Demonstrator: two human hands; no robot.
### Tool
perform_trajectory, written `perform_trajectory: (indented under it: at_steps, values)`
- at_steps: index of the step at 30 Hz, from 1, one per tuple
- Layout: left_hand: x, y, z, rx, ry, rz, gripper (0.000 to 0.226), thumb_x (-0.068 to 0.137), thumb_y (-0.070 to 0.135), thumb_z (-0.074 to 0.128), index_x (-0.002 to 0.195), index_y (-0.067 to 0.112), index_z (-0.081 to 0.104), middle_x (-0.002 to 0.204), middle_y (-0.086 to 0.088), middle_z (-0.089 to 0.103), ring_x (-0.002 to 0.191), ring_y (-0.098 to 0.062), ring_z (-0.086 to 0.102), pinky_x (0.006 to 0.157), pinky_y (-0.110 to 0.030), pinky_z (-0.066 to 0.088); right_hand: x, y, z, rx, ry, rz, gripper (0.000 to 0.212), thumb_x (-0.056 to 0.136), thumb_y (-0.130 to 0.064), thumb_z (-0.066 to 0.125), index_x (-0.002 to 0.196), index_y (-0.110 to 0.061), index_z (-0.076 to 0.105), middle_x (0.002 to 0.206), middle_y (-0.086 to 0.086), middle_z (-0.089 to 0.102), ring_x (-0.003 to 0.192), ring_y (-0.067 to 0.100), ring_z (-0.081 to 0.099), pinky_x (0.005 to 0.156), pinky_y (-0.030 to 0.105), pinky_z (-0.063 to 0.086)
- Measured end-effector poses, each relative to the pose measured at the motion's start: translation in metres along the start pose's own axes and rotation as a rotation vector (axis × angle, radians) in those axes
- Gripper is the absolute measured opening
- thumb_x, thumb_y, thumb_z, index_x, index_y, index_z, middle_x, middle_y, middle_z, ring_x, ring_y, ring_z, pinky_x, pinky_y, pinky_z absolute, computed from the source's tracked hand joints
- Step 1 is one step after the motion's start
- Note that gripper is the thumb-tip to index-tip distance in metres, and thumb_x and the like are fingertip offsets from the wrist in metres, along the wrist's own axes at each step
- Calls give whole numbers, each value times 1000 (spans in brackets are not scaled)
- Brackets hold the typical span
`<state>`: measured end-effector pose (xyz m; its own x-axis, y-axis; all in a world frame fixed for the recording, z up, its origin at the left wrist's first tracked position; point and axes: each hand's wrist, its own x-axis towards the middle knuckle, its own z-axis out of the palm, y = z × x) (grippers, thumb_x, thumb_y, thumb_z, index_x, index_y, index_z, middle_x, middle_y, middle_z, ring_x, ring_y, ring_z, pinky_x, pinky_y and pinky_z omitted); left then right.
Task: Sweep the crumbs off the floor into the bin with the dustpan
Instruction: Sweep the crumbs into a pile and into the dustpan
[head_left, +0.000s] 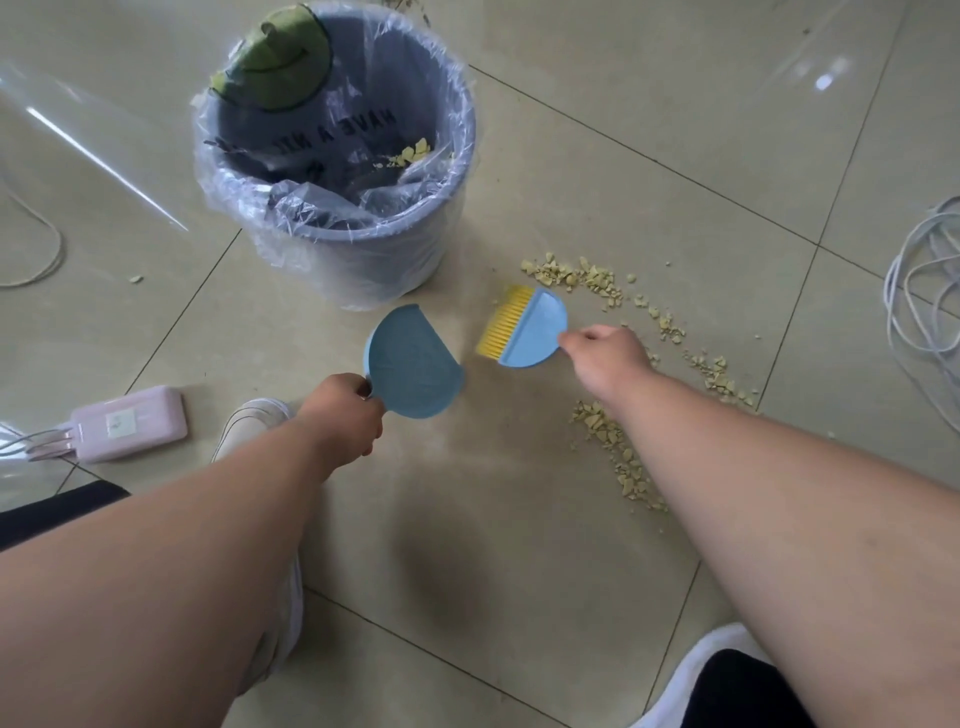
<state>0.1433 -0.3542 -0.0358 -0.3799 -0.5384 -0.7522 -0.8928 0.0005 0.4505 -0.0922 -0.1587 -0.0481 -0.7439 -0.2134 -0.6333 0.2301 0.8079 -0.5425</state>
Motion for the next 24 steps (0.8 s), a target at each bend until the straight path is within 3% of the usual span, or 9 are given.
perform_trajectory:
  at_steps: [3,7,10,12,18,21,24]
  values:
    - [4,1,0,-27,-10,-8,20,100,13,54,83,4,60,69,-11,63,46,-20,50,40,-23,42,7,-21,25,-23,-42,-78,39,96,-45,63,118,-14,72,104,5,71,97,26,65,86,33,51]
    - [9,7,3,-82,-28,-18,19,101,12,54,84,5,58,70,-12,59,47,-21,45,37,-20,37,18,-37,39,-67,-64,-126,29,100,-34,56,111,-11,70,91,6,66,87,28,62,74,31,46]
    - [17,10,5,-136,-52,-41,17,102,14,55,87,5,58,72,-13,58,51,-24,42,41,-24,35,23,-42,36,-150,-81,-134,29,102,-33,54,115,-11,68,97,8,66,92,28,63,82,33,52]
    - [21,12,6,-146,-67,-53,17,102,15,55,89,6,59,72,-13,58,54,-24,42,43,-25,35,30,-42,30,-217,-56,-119,33,103,-35,54,122,-11,66,108,10,67,100,31,64,91,37,54]
    - [32,21,7,-136,-95,-69,16,102,18,55,94,6,59,73,-14,55,64,-26,42,51,-30,34,54,-30,0,-282,51,-35,36,101,-34,54,125,-10,66,117,13,69,106,35,65,94,39,54]
    - [34,24,11,-135,-100,-74,16,102,18,54,93,5,59,73,-14,55,64,-26,42,52,-30,33,63,-20,-22,-311,96,6,34,99,-34,56,119,-10,70,111,15,71,97,35,66,84,34,53]
    - [34,24,15,-143,-96,-77,15,101,18,55,93,5,58,71,-13,55,63,-27,41,52,-31,33,68,-8,-44,-351,125,55,33,99,-33,56,112,-6,70,108,16,71,87,32,60,75,29,42]
